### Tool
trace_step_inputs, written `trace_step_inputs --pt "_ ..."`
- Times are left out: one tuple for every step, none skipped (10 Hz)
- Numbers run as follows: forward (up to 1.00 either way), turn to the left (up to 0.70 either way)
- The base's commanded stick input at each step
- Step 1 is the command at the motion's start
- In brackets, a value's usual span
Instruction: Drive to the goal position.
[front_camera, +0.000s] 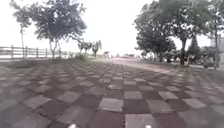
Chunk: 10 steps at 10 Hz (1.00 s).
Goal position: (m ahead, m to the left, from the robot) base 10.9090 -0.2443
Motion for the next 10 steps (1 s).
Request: trace_step_inputs --pt "1.0 -0.4" --pt "1.0 -0.23" --pt "1.0 0.0" --pt "1.0 0.0" --pt "1.0 0.0" --pt "1.0 0.0" --pt "1.0 0.0" --pt "1.0 0.0" --pt "1.0 0.0" --pt "1.0 0.0"
